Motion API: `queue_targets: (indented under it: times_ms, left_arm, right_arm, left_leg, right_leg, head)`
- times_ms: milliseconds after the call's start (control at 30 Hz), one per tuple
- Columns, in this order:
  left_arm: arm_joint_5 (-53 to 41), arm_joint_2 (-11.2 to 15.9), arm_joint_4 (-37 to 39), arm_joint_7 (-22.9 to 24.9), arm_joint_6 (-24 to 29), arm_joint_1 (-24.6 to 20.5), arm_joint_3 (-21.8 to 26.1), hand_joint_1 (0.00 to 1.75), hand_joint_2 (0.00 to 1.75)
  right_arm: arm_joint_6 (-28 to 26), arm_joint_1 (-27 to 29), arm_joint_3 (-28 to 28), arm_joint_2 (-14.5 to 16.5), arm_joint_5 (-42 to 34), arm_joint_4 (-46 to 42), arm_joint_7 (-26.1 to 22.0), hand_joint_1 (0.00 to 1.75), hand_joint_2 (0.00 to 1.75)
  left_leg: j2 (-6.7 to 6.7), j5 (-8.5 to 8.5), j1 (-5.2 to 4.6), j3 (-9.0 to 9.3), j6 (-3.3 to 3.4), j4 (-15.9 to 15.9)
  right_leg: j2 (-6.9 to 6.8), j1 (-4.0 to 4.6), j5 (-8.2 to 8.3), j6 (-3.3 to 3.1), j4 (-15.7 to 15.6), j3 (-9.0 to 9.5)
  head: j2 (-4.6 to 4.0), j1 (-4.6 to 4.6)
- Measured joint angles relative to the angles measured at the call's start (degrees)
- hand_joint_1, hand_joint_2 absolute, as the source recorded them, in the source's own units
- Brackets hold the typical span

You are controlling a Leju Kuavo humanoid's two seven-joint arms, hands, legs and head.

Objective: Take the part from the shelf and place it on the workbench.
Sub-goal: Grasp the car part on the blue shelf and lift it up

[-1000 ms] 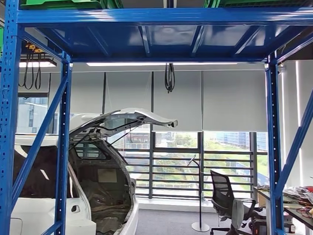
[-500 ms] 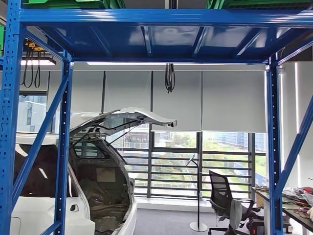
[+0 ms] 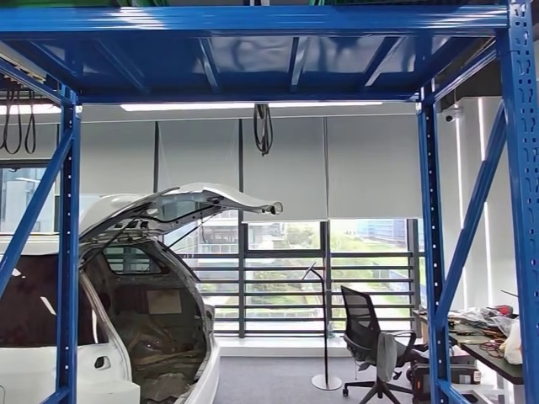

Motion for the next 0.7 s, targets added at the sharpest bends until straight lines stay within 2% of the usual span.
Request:
queue_targets:
  times_ms: [33,67,100,133,200,233,300,367,400,467,533,567,600,633,700]
  left_arm:
    - [-0.9,-0.1,0.2,-0.2,0.0,-0.1,0.9,0.00,0.00]
    - [-1.8,-0.2,0.3,-0.4,-0.1,-0.2,1.8,0.00,0.00]
    - [-2.7,-0.3,0.5,-0.6,-0.1,-0.3,2.7,0.00,0.00]
    - [-3.6,-0.4,0.6,-0.8,-0.1,-0.3,3.4,0.00,0.00]
    - [-5.1,-0.5,0.8,-1.2,-0.2,-0.5,4.7,0.00,0.00]
    - [-5.6,-0.6,0.9,-1.3,-0.2,-0.6,5.2,0.00,0.00]
    - [-6.0,-0.8,1.1,-1.5,-0.2,-0.9,5.9,0.00,0.00]
    - [-6.1,-1.0,1.1,-1.6,-0.3,-1.0,6.4,0.00,0.00]
    - [-6.1,-1.0,1.1,-1.6,-0.4,-1.1,6.5,0.00,0.00]
    - [-6.2,-1.1,1.2,-1.8,-0.4,-1.2,6.8,0.00,0.00]
    - [-6.2,-1.2,1.3,-1.8,-0.4,-1.2,7.0,0.00,0.00]
    - [-6.2,-1.2,1.3,-1.9,-0.4,-1.2,7.1,0.00,0.00]
    - [-6.3,-1.2,1.4,-1.9,-0.4,-1.2,7.2,0.00,0.00]
    - [-6.3,-1.2,1.4,-1.9,-0.4,-1.2,7.3,0.00,0.00]
    - [-6.3,-1.3,1.5,-1.9,-0.5,-1.3,7.3,0.00,0.00]
  right_arm:
    - [0.3,-0.5,0.5,-0.5,-0.2,-1.1,-0.2,0.00,0.00]
    - [0.6,-0.9,1.0,-0.9,-0.4,-2.2,-0.5,0.00,0.00]
    - [0.8,-1.3,1.4,-1.4,-0.5,-3.2,-0.7,0.00,0.00]
    - [1.1,-1.7,1.8,-1.8,-0.7,-4.2,-1.0,0.00,0.00]
    - [1.5,-2.6,2.5,-2.5,-0.9,-5.8,-1.5,0.00,0.00]
    - [1.6,-2.9,2.7,-2.8,-0.9,-6.4,-1.6,0.00,0.00]
    - [1.7,-3.2,3.1,-3.3,-0.9,-7.1,-1.7,0.00,0.00]
    - [1.6,-3.2,3.5,-4.0,-0.8,-7.7,-1.7,0.00,0.00]
    - [1.6,-3.3,3.6,-4.3,-0.7,-7.9,-1.7,0.00,0.00]
    - [1.4,-3.3,3.7,-5.0,-0.6,-8.1,-1.7,0.00,0.00]
    - [1.2,-3.0,3.8,-5.5,-0.5,-8.1,-1.7,0.00,0.00]
    - [1.1,-2.7,3.8,-5.7,-0.4,-7.9,-1.5,0.00,0.00]
    - [1.0,-2.3,3.8,-5.9,-0.3,-7.7,-1.3,0.00,0.00]
    - [0.8,-2.0,3.7,-6.2,-0.3,-7.4,-1.0,0.00,0.00]
    - [0.6,-1.5,3.6,-6.9,-0.2,-6.5,-0.3,0.00,0.00]
  left_leg:
    - [-0.01,-1.34,-0.01,-1.94,0.02,3.9]
    - [-0.01,-1.75,-0.01,-3.29,0.05,6.3]
    - [-0.01,-1.03,-0.01,-3.72,0.11,6.6]
    - [-0.04,0.77,0.02,-3.06,0.19,4.6]
    - [-0.59,5.09,0.14,-0.15,0.32,-2.7]
    - [-0.94,6.29,0.21,1.12,0.36,-5.9]
    - [-1.40,6.54,0.08,1.99,0.52,-8.2]
    - [-1.14,6.67,-0.09,1.96,1.11,-8.5]
    - [-0.98,6.80,-0.12,1.97,1.48,-8.6]
    - [-0.61,6.99,-0.17,1.97,2.14,-8.7]
    - [-0.28,6.98,-0.54,1.95,2.51,-8.7]
    - [-0.13,6.97,-0.75,1.94,2.60,-8.7]
    - [-0.03,6.96,-0.95,1.95,2.67,-8.7]
    - [0.01,6.96,-1.11,1.98,2.71,-8.7]
    - [0.03,6.95,-1.29,2.02,2.72,-8.7]
  right_leg:
    - [0.12,0.10,-0.02,-0.08,0.0,0.01]
    - [0.29,0.17,-0.03,-0.10,0.0,0.03]
    - [0.54,0.20,-0.04,-0.09,0.0,0.06]
    - [0.84,0.20,-0.06,-0.06,0.0,0.11]
    - [1.47,0.23,-0.17,0.20,0.2,0.14]
    - [1.79,0.30,-0.20,0.45,0.3,0.03]
    - [2.27,0.32,-0.04,1.16,0.4,-0.31]
    - [2.37,0.05,0.03,1.86,0.3,-0.48]
    - [2.05,-0.03,-0.46,2.11,0.8,-0.67]
    - [1.21,-0.05,-3.10,2.36,4.9,-2.40]
    - [0.88,0.01,-6.55,2.37,12.5,-5.78]
    - [0.86,0.06,-7.42,2.30,15.4,-7.09]
    - [0.86,0.19,-7.23,2.13,16.4,-7.48]
    - [0.86,0.41,-6.01,1.83,15.0,-6.78]
    - [0.61,1.17,-2.36,0.81,7.3,-3.01]
  head:
    - [0.00,0.00]
    - [0.00,0.00]
    - [0.00,0.00]
    - [0.00,0.00]
    - [0.00,-0.01]
    - [0.00,-0.02]
    - [0.00,-0.02]
    - [0.00,-0.01]
    - [0.00,-0.01]
    - [0.00,-0.01]
    - [0.00,-0.01]
    - [0.00,-0.02]
    - [0.00,-0.02]
    - [0.00,-0.02]
    - [0.00,-0.01]
